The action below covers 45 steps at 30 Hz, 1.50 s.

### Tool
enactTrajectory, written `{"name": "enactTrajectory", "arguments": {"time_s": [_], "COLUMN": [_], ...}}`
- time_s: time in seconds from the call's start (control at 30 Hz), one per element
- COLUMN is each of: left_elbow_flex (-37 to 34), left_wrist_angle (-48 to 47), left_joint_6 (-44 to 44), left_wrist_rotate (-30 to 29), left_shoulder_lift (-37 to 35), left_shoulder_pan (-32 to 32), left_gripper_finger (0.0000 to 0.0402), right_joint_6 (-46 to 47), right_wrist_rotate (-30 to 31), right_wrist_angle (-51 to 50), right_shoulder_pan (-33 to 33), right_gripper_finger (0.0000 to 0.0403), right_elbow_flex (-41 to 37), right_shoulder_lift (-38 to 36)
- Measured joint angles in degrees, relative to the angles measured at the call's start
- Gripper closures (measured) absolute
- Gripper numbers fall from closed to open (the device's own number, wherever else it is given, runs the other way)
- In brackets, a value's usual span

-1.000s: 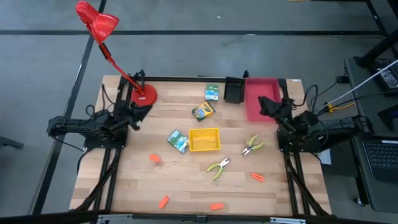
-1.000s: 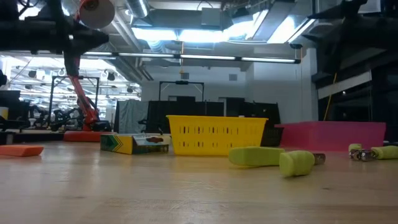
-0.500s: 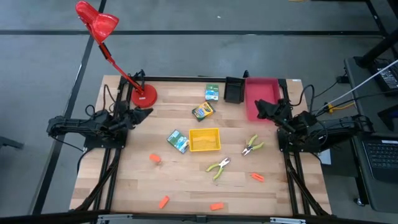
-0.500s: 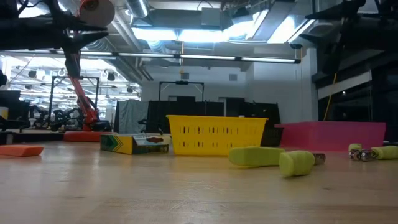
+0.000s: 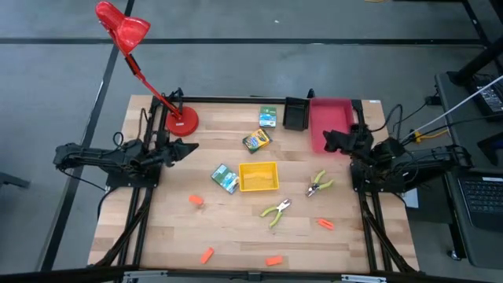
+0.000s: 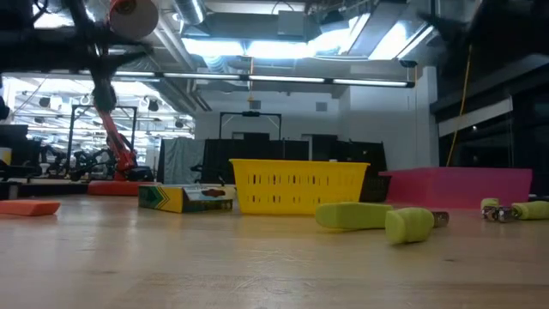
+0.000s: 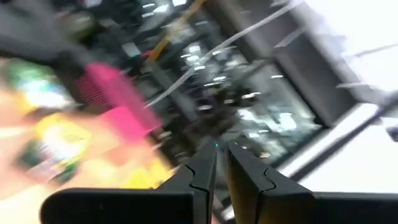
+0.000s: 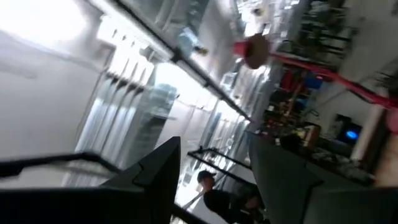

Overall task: Pick & Place School Supplies
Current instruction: Put the bottom yellow crayon box into the red bin

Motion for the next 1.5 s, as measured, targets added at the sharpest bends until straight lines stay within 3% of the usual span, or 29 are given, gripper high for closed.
{"name": "enactTrajectory", "arguments": {"time_s": [0.13,0.23,0.37,0.57,0.73,0.87,1.03,1.13,1.23,1.4,1.5], "left_elbow_flex": [1.1,3.5,8.9,20.5,32.6,38.2,41.1,43.0,46.1,50.1,51.4], "left_wrist_angle": [12.1,14.2,7.5,-2.5,-27.4,-32.3,-32.1,-36.9,-43.1,-46.6,-46.6], "left_joint_6": [6.9,11.0,11.4,22.2,27.8,28.4,30.4,30.4,28.9,27.3,27.1], "left_wrist_rotate": [1.4,4.7,9.1,13.9,17.5,17.5,15.3,12.0,5.9,-10.2,-13.0], "left_shoulder_lift": [4.8,8.3,14.8,28.8,42.9,52.5,60.3,64.1,67.8,75.1,80.5], "left_shoulder_pan": [-0.6,-0.5,-0.7,-2.3,-4.1,-7.0,-13.8,-19.5,-26.1,-34.4,-36.1], "left_gripper_finger": [0.037,0.037,0.037,0.0371,0.037,0.0371,0.0371,0.0371,0.0371,0.0371,0.0371], "right_joint_6": [-8.3,-13.0,-15.2,-16.1,-16.2,-13.5,-9.4,-8.3,-9.4,-10.6,-10.6], "right_wrist_rotate": [-2.8,-3.1,-3.2,-6.1,-7.7,-7.7,-9.1,-8.5,-7.3,-7.0,-6.8], "right_wrist_angle": [-3.1,-9.8,-19.0,-31.0,-33.1,-33.0,-32.4,-29.7,-25.4,-24.3,-24.3], "right_shoulder_pan": [0.0,-0.2,-0.6,-1.4,-1.4,-1.4,0.0,1.1,2.9,4.9,5.8], "right_gripper_finger": [0.0207,0.0207,0.0207,0.0207,0.0207,0.0207,0.0207,0.0207,0.0207,0.0207,0.0207], "right_elbow_flex": [6.7,11.9,17.4,22.6,23.8,24.0,24.0,24.0,24.0,24.0,24.0], "right_shoulder_lift": [2.9,5.4,7.2,8.9,9.2,9.2,9.2,9.2,9.2,9.2,9.2]}}
